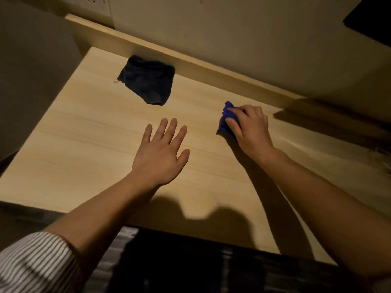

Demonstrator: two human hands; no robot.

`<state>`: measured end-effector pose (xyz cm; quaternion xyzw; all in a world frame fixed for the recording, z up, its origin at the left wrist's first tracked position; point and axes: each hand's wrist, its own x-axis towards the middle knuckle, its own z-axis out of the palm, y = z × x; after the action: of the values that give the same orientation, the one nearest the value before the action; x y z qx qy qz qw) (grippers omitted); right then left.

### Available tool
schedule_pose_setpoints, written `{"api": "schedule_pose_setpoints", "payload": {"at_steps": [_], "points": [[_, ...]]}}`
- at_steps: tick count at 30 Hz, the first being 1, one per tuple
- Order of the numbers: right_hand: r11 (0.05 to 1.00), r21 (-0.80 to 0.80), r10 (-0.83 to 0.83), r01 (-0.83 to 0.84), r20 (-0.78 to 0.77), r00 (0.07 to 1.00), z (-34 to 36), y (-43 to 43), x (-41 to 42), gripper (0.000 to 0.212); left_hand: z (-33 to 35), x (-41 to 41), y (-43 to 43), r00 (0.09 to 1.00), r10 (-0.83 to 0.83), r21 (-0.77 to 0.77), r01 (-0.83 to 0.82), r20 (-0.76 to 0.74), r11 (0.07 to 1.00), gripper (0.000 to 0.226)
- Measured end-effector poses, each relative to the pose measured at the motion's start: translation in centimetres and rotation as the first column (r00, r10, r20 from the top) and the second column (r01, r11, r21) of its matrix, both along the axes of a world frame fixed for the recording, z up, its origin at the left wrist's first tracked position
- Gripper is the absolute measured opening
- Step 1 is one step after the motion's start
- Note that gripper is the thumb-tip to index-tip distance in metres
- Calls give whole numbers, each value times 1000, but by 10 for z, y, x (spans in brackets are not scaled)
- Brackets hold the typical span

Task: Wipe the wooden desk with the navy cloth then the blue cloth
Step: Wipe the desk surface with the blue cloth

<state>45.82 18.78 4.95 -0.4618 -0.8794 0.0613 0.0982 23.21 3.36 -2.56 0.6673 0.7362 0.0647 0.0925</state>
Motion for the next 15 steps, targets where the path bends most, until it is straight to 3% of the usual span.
{"api": "schedule_pose_setpoints", "payload": {"at_steps": [4,9,15], "points": [[1000,21,20,-21,76,997,-19,69,-20,45,-1,0,0,1000,23,12,-22,-20,1000,71],[997,-52,64,-50,309,949,-43,87,-31,59,0,2,0,998,31,10,-30,-53,999,69],[958,26,245,-285,440,864,-29,113,-21,65,5,2,1,997,38,-24,-40,-63,999,69]]}}
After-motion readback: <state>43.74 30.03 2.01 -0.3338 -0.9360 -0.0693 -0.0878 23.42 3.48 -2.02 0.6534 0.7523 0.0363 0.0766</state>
